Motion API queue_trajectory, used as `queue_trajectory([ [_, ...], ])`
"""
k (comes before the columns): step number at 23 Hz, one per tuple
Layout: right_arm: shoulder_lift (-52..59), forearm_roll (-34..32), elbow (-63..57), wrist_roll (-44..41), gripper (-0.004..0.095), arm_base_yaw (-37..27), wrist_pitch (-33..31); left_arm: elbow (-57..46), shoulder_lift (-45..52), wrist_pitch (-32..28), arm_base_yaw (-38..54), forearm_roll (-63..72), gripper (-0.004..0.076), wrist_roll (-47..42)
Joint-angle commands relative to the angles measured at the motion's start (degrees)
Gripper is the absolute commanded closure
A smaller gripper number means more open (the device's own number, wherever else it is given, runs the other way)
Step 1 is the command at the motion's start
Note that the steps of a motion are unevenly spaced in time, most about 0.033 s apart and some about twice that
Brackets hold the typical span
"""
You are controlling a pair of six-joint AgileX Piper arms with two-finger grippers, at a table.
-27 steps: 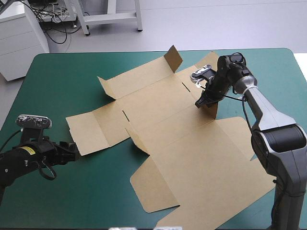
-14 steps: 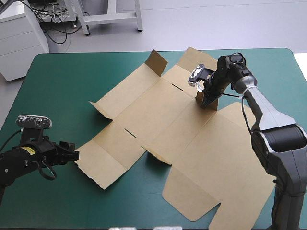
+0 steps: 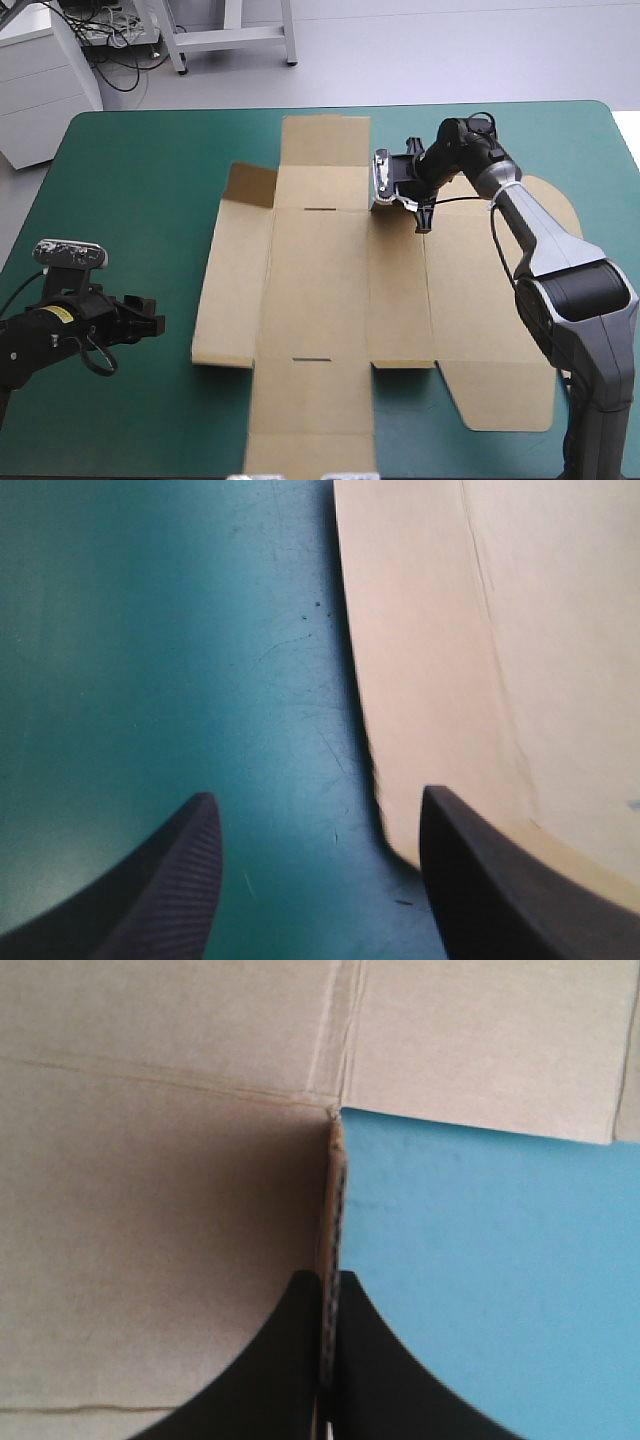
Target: Fold the box
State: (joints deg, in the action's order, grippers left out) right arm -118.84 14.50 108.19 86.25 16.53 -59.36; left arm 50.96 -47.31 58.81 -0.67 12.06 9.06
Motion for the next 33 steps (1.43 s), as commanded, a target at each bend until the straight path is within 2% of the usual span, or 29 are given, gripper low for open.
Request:
queue_trajectory([
  [1,4.04,4.19,1.94,5.08,0.0930,0.76,0.17,2.01,0.17,-2.83,-0.07,0.43,0.0309,0.00],
  [10,4.04,4.07,1.94,1.04,0.0930,0.76,-3.53,2.01,0.17,-2.83,-0.07,0.43,0.0309,0.00],
  [14,4.04,5.55,1.94,-3.56,0.0926,0.76,-2.85,2.01,0.17,-2.83,-0.07,0.53,0.0309,0.00],
  [16,4.04,6.55,1.94,-4.51,0.0863,0.76,-2.76,2.01,0.17,-2.72,-0.07,0.53,0.0309,0.00],
  [17,4.04,7.15,1.94,-4.93,0.0775,0.76,-2.21,2.01,0.17,-2.60,-0.07,0.64,0.0309,0.00],
  [20,4.04,7.96,1.94,-5.36,0.0635,0.76,-0.65,2.01,0.17,-2.60,-0.07,0.64,0.0309,0.00],
  [21,4.04,8.80,1.94,-5.45,0.0556,0.76,0.34,2.01,0.17,-2.46,-0.07,0.64,0.0309,0.00],
  [25,4.57,8.44,1.94,-10.91,0.0391,0.76,2.92,2.01,0.17,-1.18,-0.07,0.64,0.0309,0.00],
  [28,6.62,6.69,1.94,-15.85,0.0346,0.76,3.84,2.01,0.17,-0.83,-0.07,1.12,0.0309,0.00],
  [30,9.18,4.35,3.06,-23.60,0.0343,0.76,3.43,2.01,0.17,-0.73,-0.07,1.57,0.0309,0.00],
  [33,11.82,2.00,5.24,-30.07,0.0343,0.76,1.45,2.01,0.17,-0.73,-0.07,2.32,0.0309,0.04],
])
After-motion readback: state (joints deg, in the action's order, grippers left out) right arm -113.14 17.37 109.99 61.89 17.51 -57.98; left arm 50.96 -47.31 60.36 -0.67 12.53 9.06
